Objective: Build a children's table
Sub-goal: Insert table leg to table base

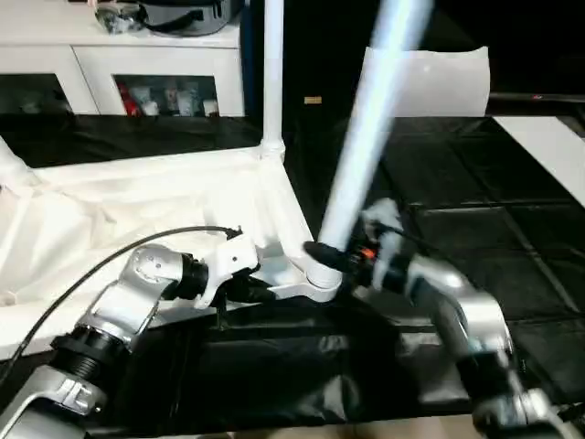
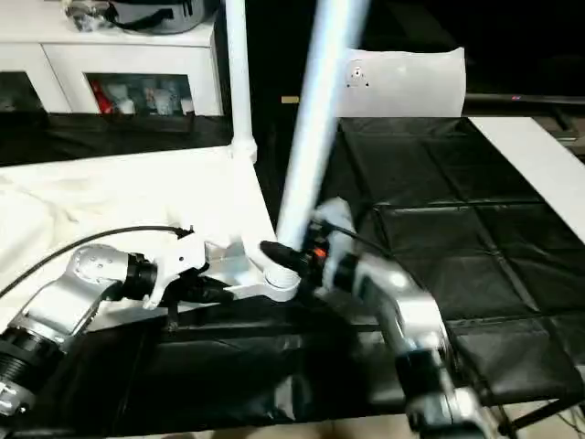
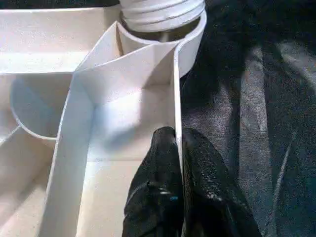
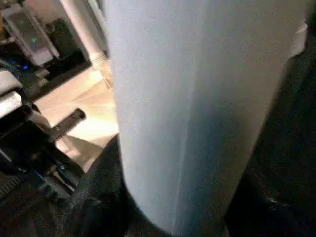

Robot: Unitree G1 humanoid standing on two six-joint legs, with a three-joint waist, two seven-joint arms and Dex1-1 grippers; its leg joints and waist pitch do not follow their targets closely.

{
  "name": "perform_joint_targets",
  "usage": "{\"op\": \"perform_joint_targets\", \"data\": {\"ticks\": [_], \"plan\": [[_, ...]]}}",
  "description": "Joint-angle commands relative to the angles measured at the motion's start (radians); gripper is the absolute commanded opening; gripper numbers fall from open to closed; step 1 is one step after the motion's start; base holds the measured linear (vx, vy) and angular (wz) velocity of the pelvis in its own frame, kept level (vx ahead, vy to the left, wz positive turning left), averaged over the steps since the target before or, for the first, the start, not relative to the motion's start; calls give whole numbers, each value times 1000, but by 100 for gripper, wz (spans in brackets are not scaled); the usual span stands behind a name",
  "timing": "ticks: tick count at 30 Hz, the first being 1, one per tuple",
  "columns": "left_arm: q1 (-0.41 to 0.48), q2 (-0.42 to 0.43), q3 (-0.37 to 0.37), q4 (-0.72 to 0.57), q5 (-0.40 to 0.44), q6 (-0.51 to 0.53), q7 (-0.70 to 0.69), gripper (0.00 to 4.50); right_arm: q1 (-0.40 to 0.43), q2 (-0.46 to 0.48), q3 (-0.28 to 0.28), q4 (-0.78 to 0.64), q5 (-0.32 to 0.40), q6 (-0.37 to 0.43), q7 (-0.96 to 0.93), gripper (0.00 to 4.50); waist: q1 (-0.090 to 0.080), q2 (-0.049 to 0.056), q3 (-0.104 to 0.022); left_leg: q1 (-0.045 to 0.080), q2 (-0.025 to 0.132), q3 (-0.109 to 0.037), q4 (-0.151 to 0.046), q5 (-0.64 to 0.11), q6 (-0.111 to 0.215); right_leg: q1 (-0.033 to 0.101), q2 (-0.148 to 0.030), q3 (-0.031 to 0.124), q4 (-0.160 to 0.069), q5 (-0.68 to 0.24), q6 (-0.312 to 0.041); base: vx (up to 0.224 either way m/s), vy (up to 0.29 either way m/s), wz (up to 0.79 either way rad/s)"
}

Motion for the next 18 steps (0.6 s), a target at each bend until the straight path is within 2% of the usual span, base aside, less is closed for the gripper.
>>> {"op": "perform_joint_targets", "data": {"ticks": [1, 2, 3, 6, 11, 12, 14, 15, 16, 17, 18], "plan": [[-15, -14, 39, 1, -38, -5, 21, 0, 52, -11, 0, 72, -32, 13, -26, 195, -9, 10, -47, -4, 2, 7, -72, -239, -3, 48, -60, 44, -85, -312, -151, 0, 0, 0], [-21, -15, 37, 13, -30, -11, 21, 0, 72, -6, -4, 71, -35, -13, -34, 195, -9, 19, -45, -5, 0, 5, -74, -248, -3, 48, -61, 43, -86, -335, -146, 0, 0, 0], [-26, -17, 35, 22, -23, -16, 19, 0, 97, -8, 3, 57, -45, -42, -37, 195, -12, 18, -44, -3, 0, 7, -74, -264, -1, 45, -60, 42, -95, -366, -134, 0, 0, 0], [-30, -21, 35, 27, -19, -16, 19, 0, 115, -21, 23, 31, -71, -78, -31, 195, -10, 17, -44, -3, -1, 5, -75, -266, 7, 44, -62, 44, -98, -417, -113, 0, 0, 0], [-35, -15, 27, 33, -5, -25, 14, 0, 120, -55, 71, 0, -135, -136, -18, 195, -10, 19, -46, -5, 1, 4, -76, -252, 9, 44, -59, 44, -94, -384, -114, 0, 0, 0], [-35, -11, 22, 35, 3, -30, 11, 0, 117, -71, 93, -10, -160, -154, -12, 195, -10, 14, -44, -6, 1, 5, -76, -250, 12, 44, -59, 45, -94, -385, -115, 0, 0, 0], [-36, -3, 10, 40, 19, -41, 5, 0, 108, -95, 128, -18, -196, -179, 2, 195, -11, 11, -43, -6, 0, 6, -76, -255, 14, 43, -59, 45, -97, -403, -107, 0, 0, 0], [-36, -2, 8, 41, 22, -42, 4, 0, 107, -100, 136, -18, -203, -183, 5, 195, -11, 14, -42, -4, 0, 6, -76, -261, 16, 41, -60, 46, -98, -418, -105, 0, 0, 0], [-35, 4, -4, 42, 37, -50, -1, 0, 98, -121, 172, -17, -237, -202, 24, 195, -11, 6, -42, -6, 0, 6, -77, -259, 20, 43, -61, 45, -99, -433, -98, 0, 0, 0], [-34, 5, -5, 43, 39, -51, -2, 0, 97, -124, 177, -17, -241, -205, 26, 195, -10, 8, -42, -5, 0, 5, -77, -258, 19, 42, -61, 45, -98, -437, -95, 0, 0, 0], [-33, 8, -11, 42, 45, -54, -4, 0, 93, -132, 194, -15, -255, -212, 35, 195, -11, 6, -42, -5, 0, 7, -76, -256, 23, 39, -60, 46, -101, -440, -92, 0, 0, 0]]}}
